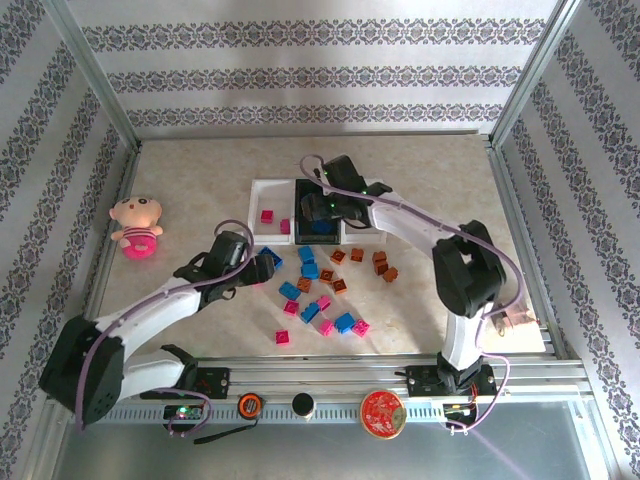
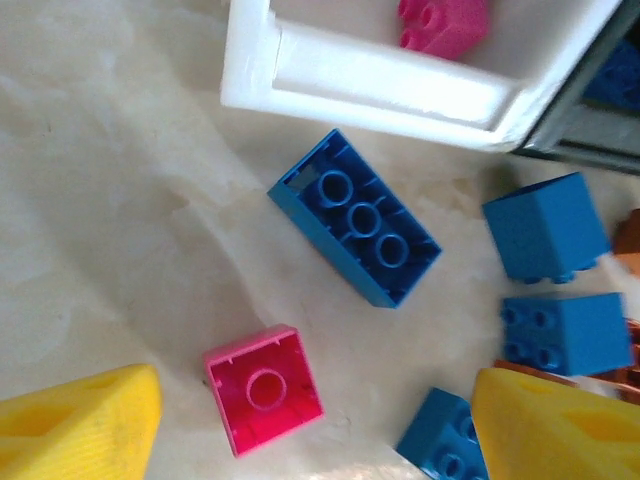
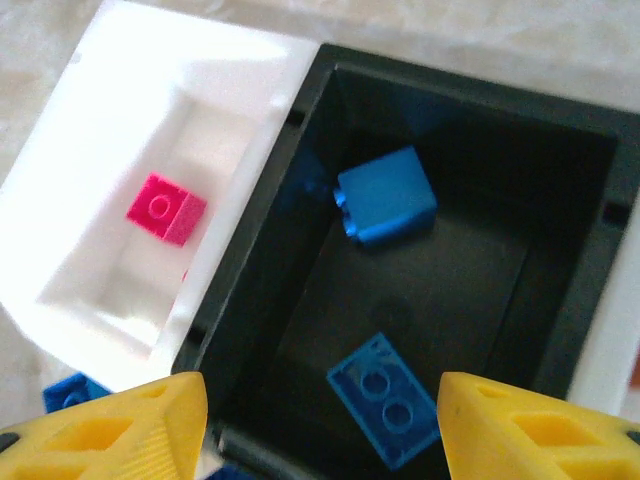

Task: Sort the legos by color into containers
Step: Place the lego in the container, then pick up the lego from the center of the table.

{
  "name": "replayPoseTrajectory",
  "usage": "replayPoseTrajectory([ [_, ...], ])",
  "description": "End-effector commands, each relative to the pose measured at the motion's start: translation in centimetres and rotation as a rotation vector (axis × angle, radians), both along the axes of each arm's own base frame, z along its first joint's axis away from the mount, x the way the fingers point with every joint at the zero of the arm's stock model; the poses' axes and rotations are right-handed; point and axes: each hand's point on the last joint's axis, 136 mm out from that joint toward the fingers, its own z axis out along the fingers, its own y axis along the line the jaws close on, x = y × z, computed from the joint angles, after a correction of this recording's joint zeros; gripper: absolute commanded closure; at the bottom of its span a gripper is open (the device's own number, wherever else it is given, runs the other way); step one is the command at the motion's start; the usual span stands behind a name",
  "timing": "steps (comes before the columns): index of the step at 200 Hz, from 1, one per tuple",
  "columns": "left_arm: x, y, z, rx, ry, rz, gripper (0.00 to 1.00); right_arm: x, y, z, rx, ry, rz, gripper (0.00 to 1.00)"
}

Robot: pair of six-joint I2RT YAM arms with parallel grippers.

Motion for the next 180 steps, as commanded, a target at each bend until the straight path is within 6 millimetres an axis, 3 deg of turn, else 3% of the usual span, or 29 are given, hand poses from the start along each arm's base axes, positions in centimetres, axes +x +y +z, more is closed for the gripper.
replayPoseTrajectory([
  [1, 1.4, -0.7, -1.0, -0.023, -0.010, -0.011, 0.26, -1.6, 0.2, 3.0, 0.081, -0.057, 0.012, 0.37],
  [27, 1.9, -1.1, -2.6, -0.019, 0.037, -0.011, 0.35, -3.4, -0.5, 3.2, 0.095, -0.063, 0.014, 0.37],
  [78, -0.1, 1.5, -5.1, 0.093, 0.130, 0.042, 0.46, -5.9, -1.4, 4.2, 0.118, -0.094, 0.019, 0.37],
  [115, -0.3, 0.7, -5.3, 0.046, 0.133, 0.023, 0.65, -7.1, -2.1, 4.2, 0.118, -0.102, 0.009, 0.37],
  [147, -0.3, 0.1, -3.3, 0.002, 0.101, 0.006, 0.74, -8.6, -3.7, 3.9, 0.113, -0.107, -0.013, 0.37],
  [180, 2.3, -0.6, 2.5, -0.031, -0.035, 0.010, 0.74, -10.7, -5.4, 2.8, 0.105, -0.093, -0.032, 0.37],
])
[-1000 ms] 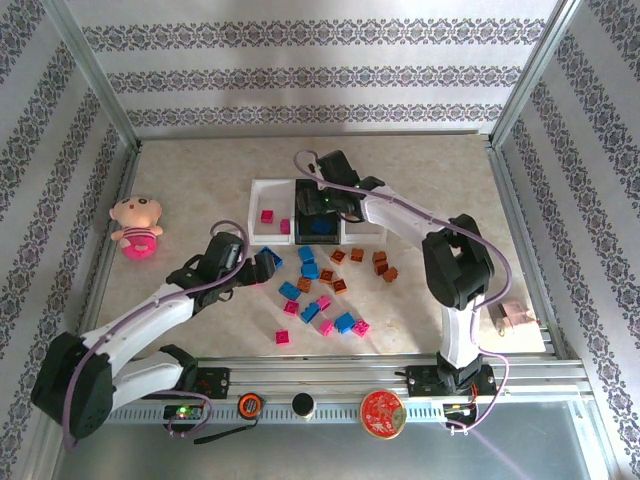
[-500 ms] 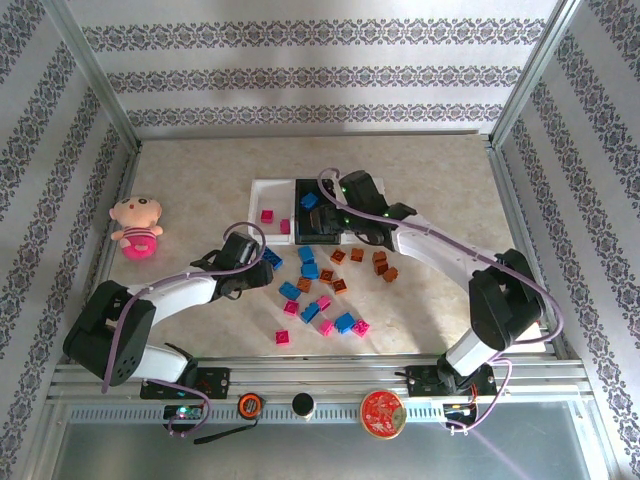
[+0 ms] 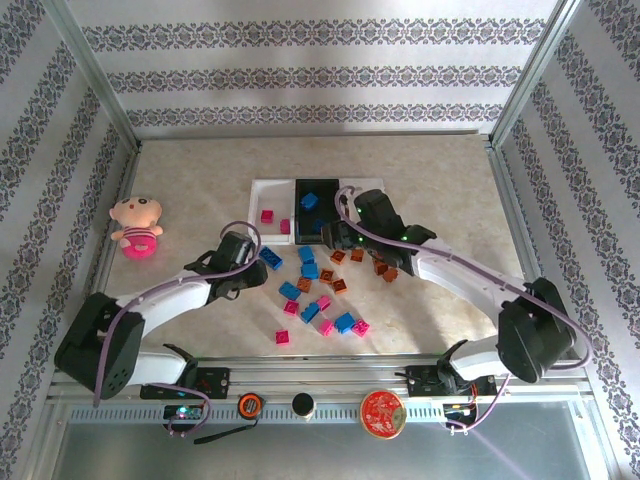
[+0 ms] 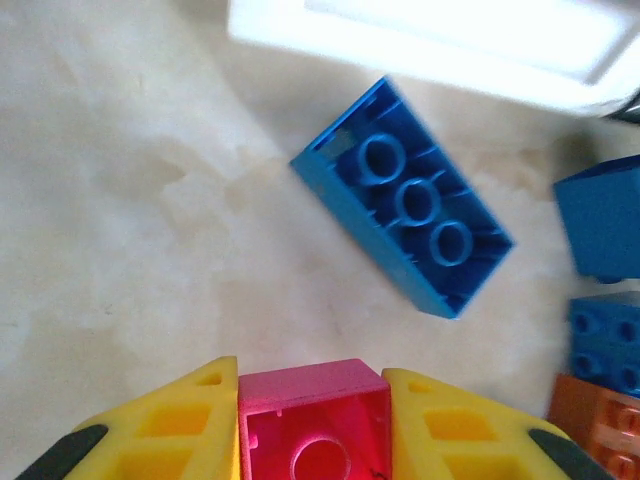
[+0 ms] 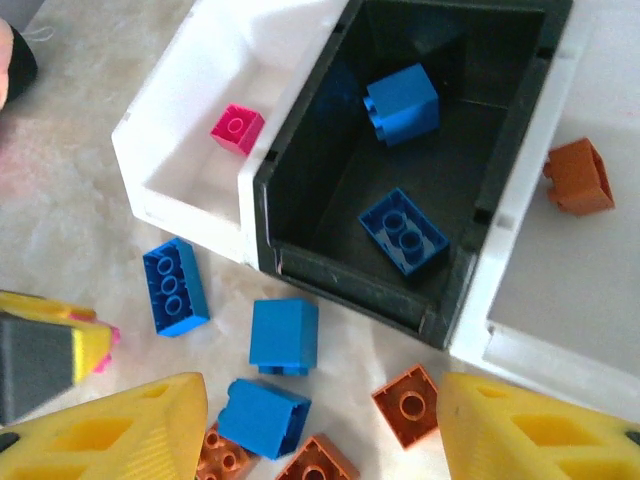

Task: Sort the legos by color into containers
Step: Pick up the lego from the center of the table, then place the lego in the container.

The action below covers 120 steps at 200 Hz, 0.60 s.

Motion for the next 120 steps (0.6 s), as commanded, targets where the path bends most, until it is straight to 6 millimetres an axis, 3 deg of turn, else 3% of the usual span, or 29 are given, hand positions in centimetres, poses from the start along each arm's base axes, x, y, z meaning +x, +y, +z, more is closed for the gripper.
replayPoseTrajectory([
  [1, 2.1, -0.4, 4.5, -0.026, -0.093, 0.011, 0.74, -1.2, -1.2, -0.3, 0.003, -0.006, -0.030, 0.37],
  [28, 5.8, -0.7, 8.6, -0.007, -0.189, 0.027, 0.74, -3.1, -2.4, -1.8, -0.001, 0.022, -0.043, 0.37],
  [45, 8.6, -0.5, 9.4, -0.001, -0.212, 0.057, 0.75, -4.2, -3.0, -2.7, -0.006, 0.040, -0.045, 0.37],
  [90, 15.7, -1.1, 8.9, 0.003, -0.203, 0.093, 0.77, -6.8, -4.4, -4.5, -0.019, 0.066, -0.044, 0.37],
  [120, 18.5, -1.2, 7.6, 0.052, -0.152, 0.101, 0.77, -8.6, -5.1, -5.9, -0.022, 0.101, -0.042, 0.36],
])
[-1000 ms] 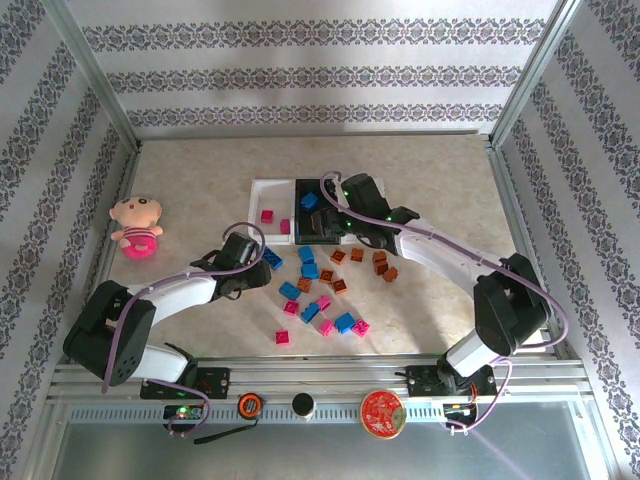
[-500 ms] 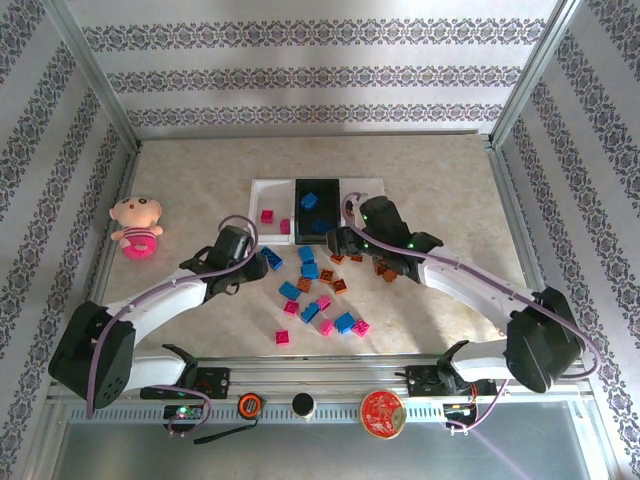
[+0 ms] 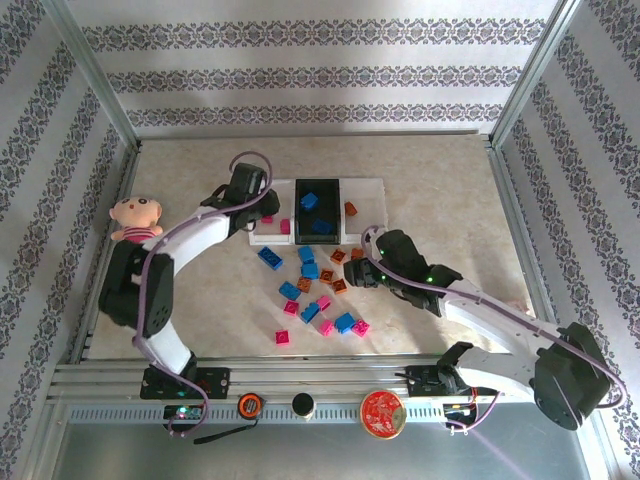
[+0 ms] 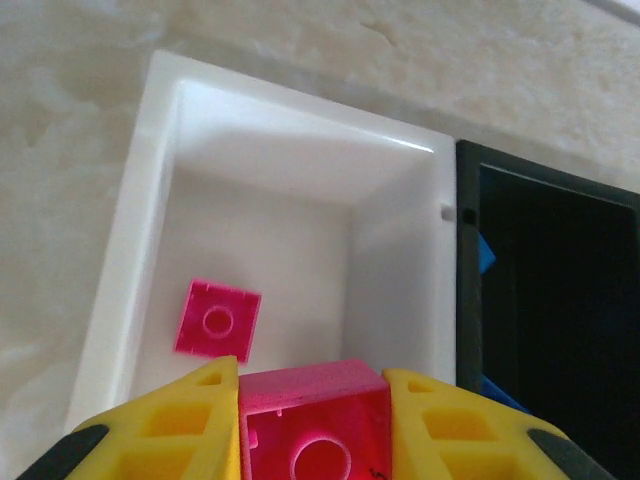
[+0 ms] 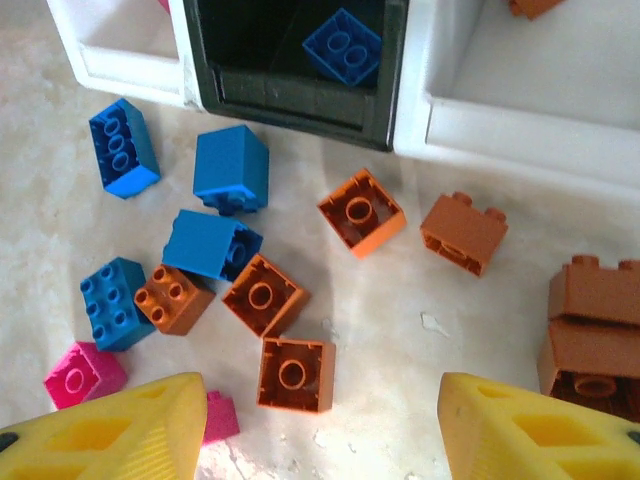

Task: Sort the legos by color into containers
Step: Place the lego in the container, then pick up the lego from the middle-right of the table.

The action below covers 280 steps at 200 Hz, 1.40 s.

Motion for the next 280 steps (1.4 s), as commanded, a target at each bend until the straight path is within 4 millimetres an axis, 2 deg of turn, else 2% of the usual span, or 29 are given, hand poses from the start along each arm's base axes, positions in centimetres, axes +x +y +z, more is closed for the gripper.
replayPoseTrajectory([
  [1, 1.8, 0.5, 0.0, 0.050, 0.020, 0.005, 0.76, -1.4, -0.7, -1.2, -0.007, 0.031, -0.017, 0.36],
  [18, 2.6, 0.6, -0.4, 0.029, 0.050, 0.011, 0.69, -2.3, -1.1, -2.0, -0.019, 0.053, -0.014, 0.36],
  [45, 3.0, -0.1, 1.0, -0.011, 0.034, -0.005, 0.43, -3.2, -2.2, -3.1, -0.059, 0.090, -0.040, 0.36],
  [59, 2.6, -0.5, 2.1, -0.032, 0.013, -0.017, 0.32, -3.3, -3.0, -3.2, -0.078, 0.089, -0.069, 0.35],
  [90, 0.2, -1.7, 4.9, -0.088, -0.054, -0.060, 0.21, -2.0, -5.4, -3.0, -0.118, 0.067, -0.171, 0.33],
  [123, -4.0, -3.0, 6.0, -0.192, -0.094, -0.109, 0.17, -0.1, -7.0, -3.4, -0.130, 0.105, -0.241, 0.33],
  [160, -8.9, -3.4, 4.2, -0.235, -0.060, -0.148, 0.16, 1.9, -8.4, -4.5, -0.202, 0.140, -0.278, 0.32],
  [183, -11.0, -2.9, 3.1, -0.239, -0.040, -0.151, 0.16, 2.6, -8.6, -5.6, -0.238, 0.181, -0.270, 0.32],
  [217, -12.3, -2.3, 2.2, -0.236, -0.027, -0.149, 0.16, 2.9, -7.7, -7.3, -0.257, 0.251, -0.229, 0.37],
  [280, -12.2, -2.3, 1.5, -0.229, -0.017, -0.149, 0.16, 2.2, -7.1, -9.1, -0.254, 0.306, -0.200, 0.53],
])
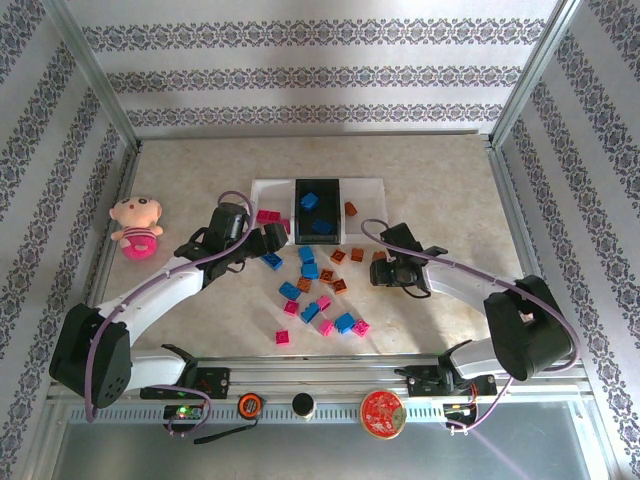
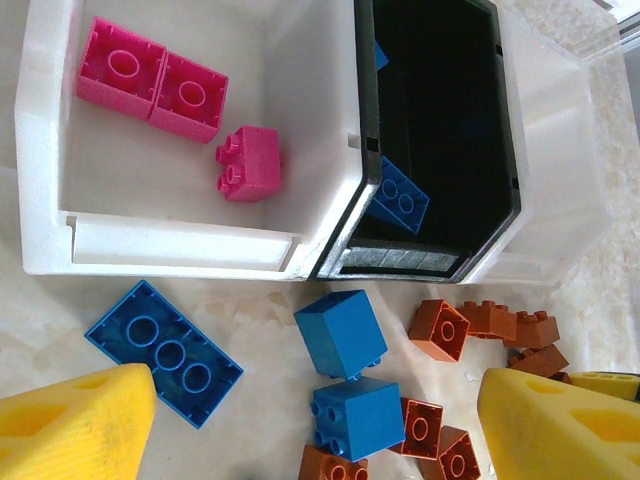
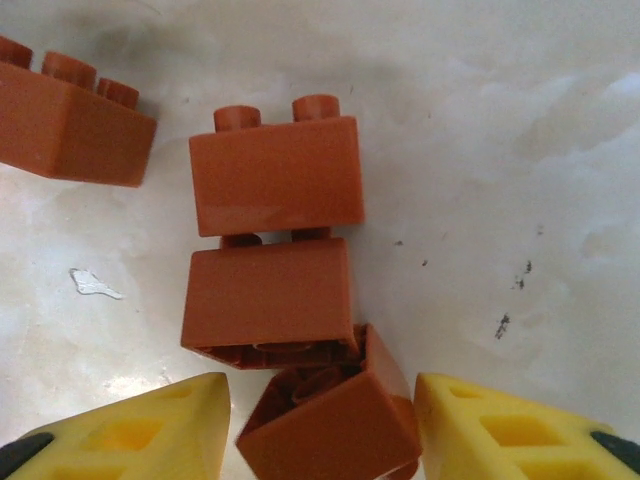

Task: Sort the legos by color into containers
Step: Pick up the lego from the middle-right of the table.

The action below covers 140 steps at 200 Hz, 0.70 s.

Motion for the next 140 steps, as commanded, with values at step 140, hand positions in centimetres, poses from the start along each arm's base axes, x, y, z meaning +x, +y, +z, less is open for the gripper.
replayPoseTrajectory([
  [140, -4.7, 0.8, -1.3, -0.059, 0.014, -0.025, 0.00, 5.9, 7.6, 15.8, 0.191, -0.344, 0.168, 0.70],
])
